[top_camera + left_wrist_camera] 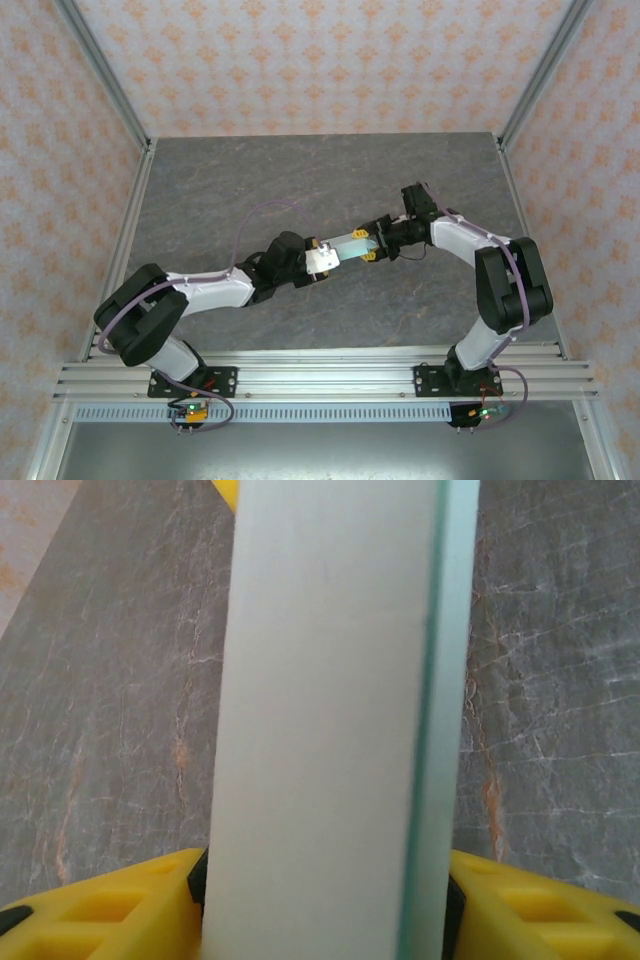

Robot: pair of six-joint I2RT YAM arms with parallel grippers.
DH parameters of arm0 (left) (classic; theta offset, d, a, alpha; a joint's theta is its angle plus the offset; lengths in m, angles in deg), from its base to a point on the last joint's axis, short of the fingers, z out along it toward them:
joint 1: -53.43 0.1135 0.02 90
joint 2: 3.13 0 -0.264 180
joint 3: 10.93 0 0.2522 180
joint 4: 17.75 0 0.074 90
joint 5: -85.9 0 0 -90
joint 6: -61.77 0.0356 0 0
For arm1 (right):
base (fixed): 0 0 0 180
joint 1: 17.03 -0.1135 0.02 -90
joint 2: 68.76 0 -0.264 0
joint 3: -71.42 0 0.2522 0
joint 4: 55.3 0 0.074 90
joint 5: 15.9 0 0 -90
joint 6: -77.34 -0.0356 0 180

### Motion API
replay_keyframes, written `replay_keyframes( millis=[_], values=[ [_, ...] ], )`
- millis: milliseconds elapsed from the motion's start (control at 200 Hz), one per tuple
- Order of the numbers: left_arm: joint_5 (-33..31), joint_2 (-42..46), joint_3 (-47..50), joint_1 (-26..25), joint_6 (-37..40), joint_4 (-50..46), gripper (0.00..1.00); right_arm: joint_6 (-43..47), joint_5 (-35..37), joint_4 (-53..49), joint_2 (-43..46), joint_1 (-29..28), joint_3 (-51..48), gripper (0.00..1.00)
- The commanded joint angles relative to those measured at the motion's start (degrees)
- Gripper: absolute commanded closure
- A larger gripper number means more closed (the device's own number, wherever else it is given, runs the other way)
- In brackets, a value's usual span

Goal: Fold the paper box

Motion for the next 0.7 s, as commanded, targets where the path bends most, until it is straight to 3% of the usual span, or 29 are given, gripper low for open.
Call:
replay_keyframes(
  millis=[0,120,195,325,466,551,691],
  values=[
    [-1.7,-1.1,-1.2,-0.2,1.6,-0.8,0.41,-10.1,-1.3,1.1,1.8,0.1,-0.9,0.61],
    [-3.0,-2.4,-1.5,-0.2,2.7,0.6,0.44,-8.9,-1.6,-0.8,2.0,0.1,0.2,0.62],
    [-4.4,-2.7,-2.6,-0.2,3.7,-1.0,0.53,-8.7,-1.3,-1.2,2.3,0.1,0.4,0.6],
    [-3.1,-0.7,-4.8,-0.2,3.2,-6.5,0.58,-7.3,-1.1,-2.6,2.5,0.2,0.5,0.45],
    [0.6,1.5,-10.1,0.2,0.7,-20.2,0.58,5.1,3.7,-16.0,4.3,2.6,4.8,0.24],
    [2.3,1.3,-14.8,0.3,0.2,-30.6,0.58,11.3,6.6,-19.8,7.2,5.5,6.2,0.19],
    [5.4,-1.3,-18.7,1.4,1.1,-39.1,0.57,21.9,10.4,-19.6,10.3,8.7,5.3,0.18]
  ],
)
